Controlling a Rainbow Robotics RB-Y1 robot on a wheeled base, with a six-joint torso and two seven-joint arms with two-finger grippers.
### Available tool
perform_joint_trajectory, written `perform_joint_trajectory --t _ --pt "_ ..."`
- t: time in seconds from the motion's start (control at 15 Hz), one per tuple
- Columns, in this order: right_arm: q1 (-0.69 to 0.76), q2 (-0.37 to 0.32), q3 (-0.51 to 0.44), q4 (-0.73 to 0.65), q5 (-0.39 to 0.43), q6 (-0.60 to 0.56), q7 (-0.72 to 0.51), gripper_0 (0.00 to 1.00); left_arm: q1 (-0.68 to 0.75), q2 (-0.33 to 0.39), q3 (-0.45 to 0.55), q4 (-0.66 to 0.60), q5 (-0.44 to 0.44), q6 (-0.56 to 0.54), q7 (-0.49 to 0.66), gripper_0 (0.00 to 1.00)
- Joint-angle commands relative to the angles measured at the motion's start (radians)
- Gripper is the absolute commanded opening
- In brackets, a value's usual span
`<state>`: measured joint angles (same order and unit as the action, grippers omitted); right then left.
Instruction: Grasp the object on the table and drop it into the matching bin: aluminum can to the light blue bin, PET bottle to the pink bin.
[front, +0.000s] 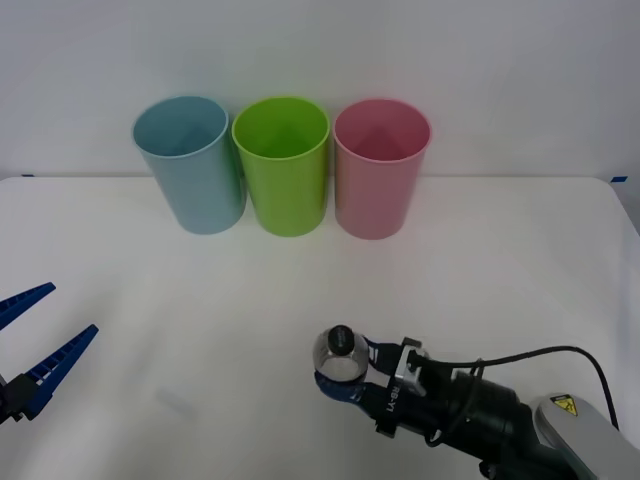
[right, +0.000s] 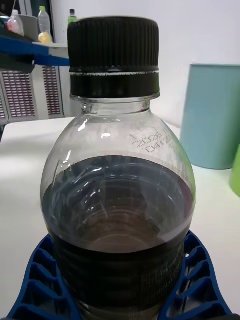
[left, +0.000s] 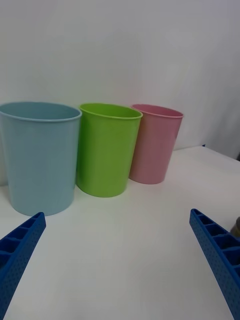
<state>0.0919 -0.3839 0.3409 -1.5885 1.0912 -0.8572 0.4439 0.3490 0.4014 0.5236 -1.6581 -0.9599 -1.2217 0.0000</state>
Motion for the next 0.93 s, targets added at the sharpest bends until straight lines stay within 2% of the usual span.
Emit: perform_joint_trajectory --t 0.07,0.6,0.93 --pt "0.000 -0.032 -0.043 -0.071 -0.001 0.007 -0.094 0.00 0.000 0.000 0.000 0.000 0.000 0.000 0.000 1.00" --pt "0.000 -0.167 -0.189 -0.297 -0.008 0.038 -0.403 0.00 0.000 0.000 0.000 0.000 0.000 0.000 0.000 1.00" --pt "-0.023 -0.262 -0.233 -0.423 -0.008 0.156 -0.577 0.00 0.000 0.000 0.000 0.000 0.000 0.000 0.000 1.00"
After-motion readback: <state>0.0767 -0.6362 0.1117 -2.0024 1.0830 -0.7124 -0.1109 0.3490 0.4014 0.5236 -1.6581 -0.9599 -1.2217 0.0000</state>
